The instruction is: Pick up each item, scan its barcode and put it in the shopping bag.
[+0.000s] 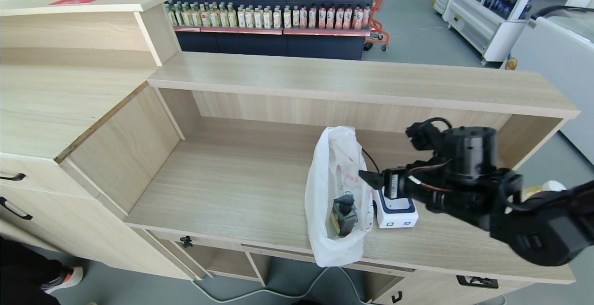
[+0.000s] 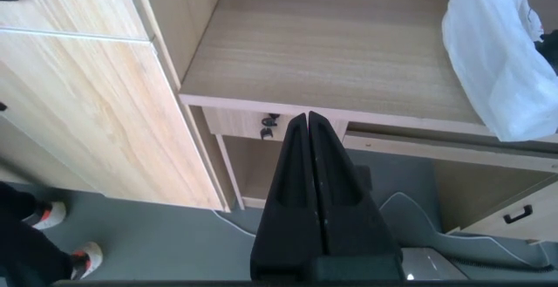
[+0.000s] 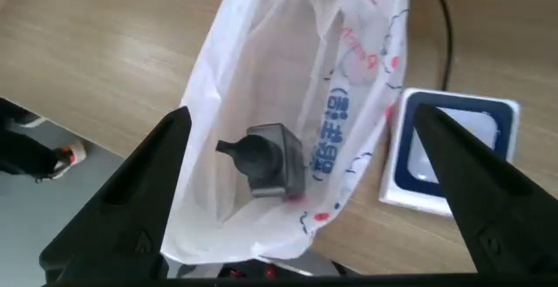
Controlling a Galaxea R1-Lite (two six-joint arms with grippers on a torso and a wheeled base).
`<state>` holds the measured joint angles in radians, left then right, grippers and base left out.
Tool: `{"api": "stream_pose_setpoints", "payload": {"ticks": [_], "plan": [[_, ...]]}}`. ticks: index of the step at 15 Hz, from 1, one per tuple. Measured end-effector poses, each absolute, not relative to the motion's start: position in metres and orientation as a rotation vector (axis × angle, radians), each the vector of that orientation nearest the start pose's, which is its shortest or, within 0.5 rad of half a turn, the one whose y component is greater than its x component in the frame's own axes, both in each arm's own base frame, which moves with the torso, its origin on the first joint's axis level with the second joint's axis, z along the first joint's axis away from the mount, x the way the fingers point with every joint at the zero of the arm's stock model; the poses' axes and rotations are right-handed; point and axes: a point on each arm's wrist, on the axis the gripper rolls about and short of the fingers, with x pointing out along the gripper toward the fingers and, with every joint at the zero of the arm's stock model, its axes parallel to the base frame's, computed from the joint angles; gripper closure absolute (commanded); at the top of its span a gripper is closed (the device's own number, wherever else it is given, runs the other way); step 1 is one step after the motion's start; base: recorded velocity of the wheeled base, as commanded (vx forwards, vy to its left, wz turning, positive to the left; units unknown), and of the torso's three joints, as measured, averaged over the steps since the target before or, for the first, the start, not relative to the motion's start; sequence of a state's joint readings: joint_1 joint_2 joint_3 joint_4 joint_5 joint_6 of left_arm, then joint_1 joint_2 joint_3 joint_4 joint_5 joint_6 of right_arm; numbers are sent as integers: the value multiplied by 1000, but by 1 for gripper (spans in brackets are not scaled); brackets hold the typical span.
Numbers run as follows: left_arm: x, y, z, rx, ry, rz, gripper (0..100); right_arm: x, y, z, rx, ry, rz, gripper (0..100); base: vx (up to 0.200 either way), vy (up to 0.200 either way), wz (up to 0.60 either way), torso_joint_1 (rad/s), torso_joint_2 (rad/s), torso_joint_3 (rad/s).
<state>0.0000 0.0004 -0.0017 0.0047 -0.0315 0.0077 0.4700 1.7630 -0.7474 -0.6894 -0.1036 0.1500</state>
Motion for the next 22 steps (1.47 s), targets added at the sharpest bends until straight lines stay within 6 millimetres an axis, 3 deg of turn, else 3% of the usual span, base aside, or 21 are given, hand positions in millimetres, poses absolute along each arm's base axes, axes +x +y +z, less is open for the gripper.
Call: {"api": "stream_pose_setpoints", "payload": {"ticks": [3,5,8,15,22], "plan": [[-23,-1,75,8,3,-32,100,242,89,188,50,358,233,0,0,0,0,0,0,0],[-23,-1,75,8,3,-31,100,217,66,190,41,366,178,0,0,0,0,0,0,0],[-23,-1,76,7,2,-31,100,189,47,187,46,354,131,0,0,0,0,0,0,0],[-23,-1,75,7,3,-31,100,164,30,181,59,335,67,0,0,-171,0,1,2,3],[-23,-1,75,8,3,-31,100,147,25,174,55,378,57,0,0,-200,0,0,1,4]]}}
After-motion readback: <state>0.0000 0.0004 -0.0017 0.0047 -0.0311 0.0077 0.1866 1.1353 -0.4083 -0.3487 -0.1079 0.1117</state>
